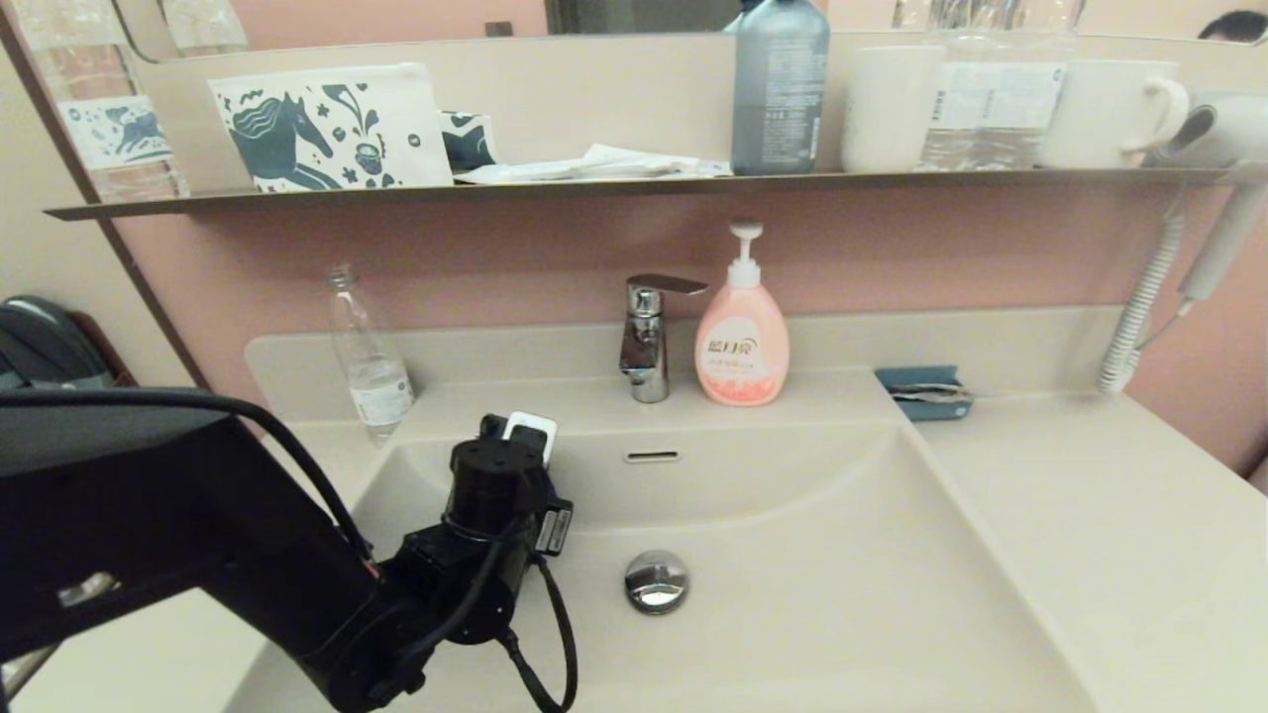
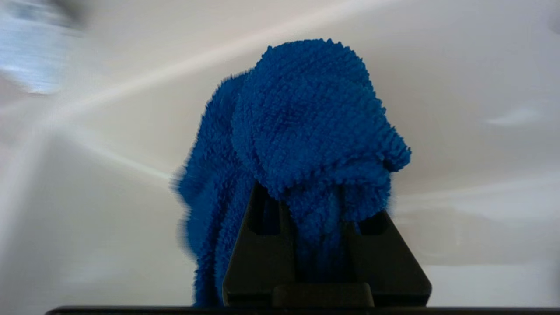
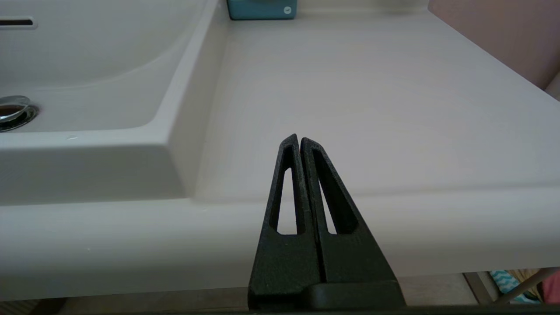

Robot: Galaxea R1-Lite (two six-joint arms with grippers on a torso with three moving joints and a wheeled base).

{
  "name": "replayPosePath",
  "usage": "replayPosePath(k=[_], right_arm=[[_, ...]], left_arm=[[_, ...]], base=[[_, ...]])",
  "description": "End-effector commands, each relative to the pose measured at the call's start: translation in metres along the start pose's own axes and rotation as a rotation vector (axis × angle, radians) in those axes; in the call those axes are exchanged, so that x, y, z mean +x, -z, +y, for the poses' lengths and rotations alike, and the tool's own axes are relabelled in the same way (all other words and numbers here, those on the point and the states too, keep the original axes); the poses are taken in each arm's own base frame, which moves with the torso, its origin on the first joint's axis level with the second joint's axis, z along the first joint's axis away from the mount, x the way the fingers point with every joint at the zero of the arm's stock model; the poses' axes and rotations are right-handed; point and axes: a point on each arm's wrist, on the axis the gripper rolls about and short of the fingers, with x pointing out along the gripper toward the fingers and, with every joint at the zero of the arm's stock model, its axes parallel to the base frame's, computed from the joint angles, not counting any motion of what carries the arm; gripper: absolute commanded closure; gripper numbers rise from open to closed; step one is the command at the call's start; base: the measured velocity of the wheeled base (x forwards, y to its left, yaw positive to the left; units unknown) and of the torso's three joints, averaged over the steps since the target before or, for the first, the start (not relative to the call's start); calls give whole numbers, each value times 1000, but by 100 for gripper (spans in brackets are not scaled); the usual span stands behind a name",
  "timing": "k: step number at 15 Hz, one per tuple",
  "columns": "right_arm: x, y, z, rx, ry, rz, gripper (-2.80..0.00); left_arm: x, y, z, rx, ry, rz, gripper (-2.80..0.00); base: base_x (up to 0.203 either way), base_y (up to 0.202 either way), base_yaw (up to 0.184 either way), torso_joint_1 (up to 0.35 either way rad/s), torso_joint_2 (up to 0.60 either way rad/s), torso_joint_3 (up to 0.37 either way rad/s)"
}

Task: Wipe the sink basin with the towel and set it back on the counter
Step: Wipe the sink

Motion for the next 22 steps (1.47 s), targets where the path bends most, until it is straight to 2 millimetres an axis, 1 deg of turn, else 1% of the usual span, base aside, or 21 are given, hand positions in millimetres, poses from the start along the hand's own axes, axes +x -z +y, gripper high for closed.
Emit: replayPosePath(k=[1, 3, 5, 6, 9, 11, 12, 13, 14, 15, 18, 22], right_arm=[[0, 0, 0, 0, 0, 2, 0], [0, 0, 0, 0, 0, 0, 0], [0, 0, 0, 0, 0, 1, 0], [0, 0, 0, 0, 0, 1, 0], [0, 0, 0, 0, 0, 1, 0], [0, 0, 0, 0, 0, 1, 0], [0, 0, 0, 0, 0, 1, 0], [0, 0, 0, 0, 0, 1, 0], [0, 0, 0, 0, 0, 1, 0], [0, 0, 0, 0, 0, -1, 0], [0, 0, 0, 0, 0, 1, 0], [0, 0, 0, 0, 0, 0, 0]], left_arm=[[7, 11, -22, 12, 26, 20, 0], [12, 10, -27, -9, 28, 17, 0], [17, 3, -33, -26, 31, -4, 0], [16, -2, -38, -39, 41, -22, 0], [5, -25, -60, -91, 93, -76, 0], [-1, -37, -75, -113, 107, -68, 0], [-10, -42, -84, -121, 131, -54, 0], [-18, -44, -91, -129, 153, -43, 0], [-22, -45, -96, -137, 165, -37, 0], [-21, -43, -99, -133, 167, -31, 0], [-13, -36, -95, -140, 147, -9, 0], [12, -23, -65, -147, 85, 55, 0]], base=[[0, 0, 0, 0, 0, 0], [0, 0, 0, 0, 0, 0], [0, 0, 0, 0, 0, 0], [0, 0, 0, 0, 0, 0], [0, 0, 0, 0, 0, 0], [0, 0, 0, 0, 0, 0], [0, 0, 0, 0, 0, 0], [0, 0, 0, 0, 0, 0], [0, 0, 0, 0, 0, 0], [0, 0, 0, 0, 0, 0], [0, 0, 0, 0, 0, 0], [0, 0, 0, 0, 0, 0]])
